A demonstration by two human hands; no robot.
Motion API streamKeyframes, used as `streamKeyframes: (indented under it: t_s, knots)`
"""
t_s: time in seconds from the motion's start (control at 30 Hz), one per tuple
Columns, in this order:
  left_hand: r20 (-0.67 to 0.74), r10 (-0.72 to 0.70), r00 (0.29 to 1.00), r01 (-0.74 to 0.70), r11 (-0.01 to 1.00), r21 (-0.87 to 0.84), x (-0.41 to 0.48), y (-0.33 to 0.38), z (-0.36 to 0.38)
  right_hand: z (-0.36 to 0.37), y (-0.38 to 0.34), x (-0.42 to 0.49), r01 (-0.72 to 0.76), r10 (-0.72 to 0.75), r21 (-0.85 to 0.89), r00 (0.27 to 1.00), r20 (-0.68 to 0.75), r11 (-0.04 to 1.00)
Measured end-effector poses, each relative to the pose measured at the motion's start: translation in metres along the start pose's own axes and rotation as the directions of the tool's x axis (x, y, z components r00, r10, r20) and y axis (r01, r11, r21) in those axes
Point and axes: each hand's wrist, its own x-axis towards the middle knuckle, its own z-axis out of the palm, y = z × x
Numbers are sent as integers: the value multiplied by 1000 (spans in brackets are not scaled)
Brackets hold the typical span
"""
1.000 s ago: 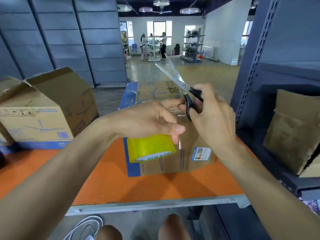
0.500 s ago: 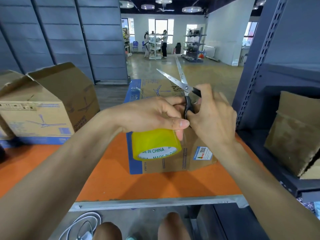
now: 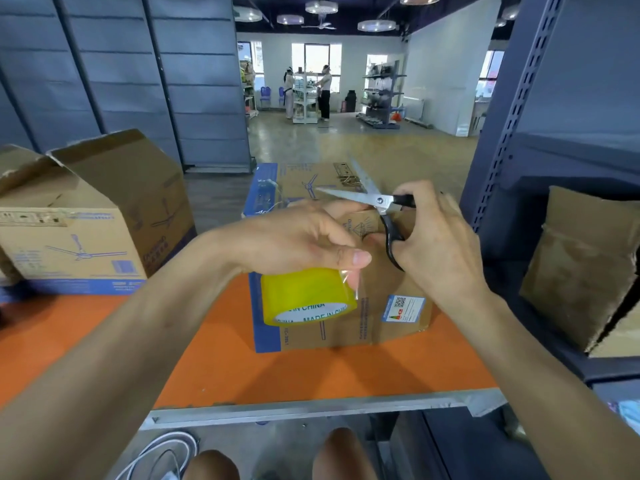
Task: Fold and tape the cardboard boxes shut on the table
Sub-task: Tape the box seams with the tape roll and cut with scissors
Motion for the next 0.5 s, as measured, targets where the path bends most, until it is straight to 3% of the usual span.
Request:
streamKeyframes:
  t_s: [0.07, 0.2, 0.33, 0.5]
  knots:
    - [-32, 9, 999, -9, 1000, 2, -1, 2, 1, -2, 1, -2, -30, 29, 35, 999, 39, 999]
    - [-183, 6, 983, -50, 970, -236, -9, 6, 6, -20, 4, 0, -202, 195, 320, 979, 52, 926]
    - [-383, 11, 924, -170, 908, -383, -23, 5, 14, -40, 15, -8, -254, 263, 337, 965, 20, 906]
    - [-464, -112, 879, -137, 872, -471, -40, 2, 47, -45, 32, -39, -329, 263, 333, 938, 228, 884]
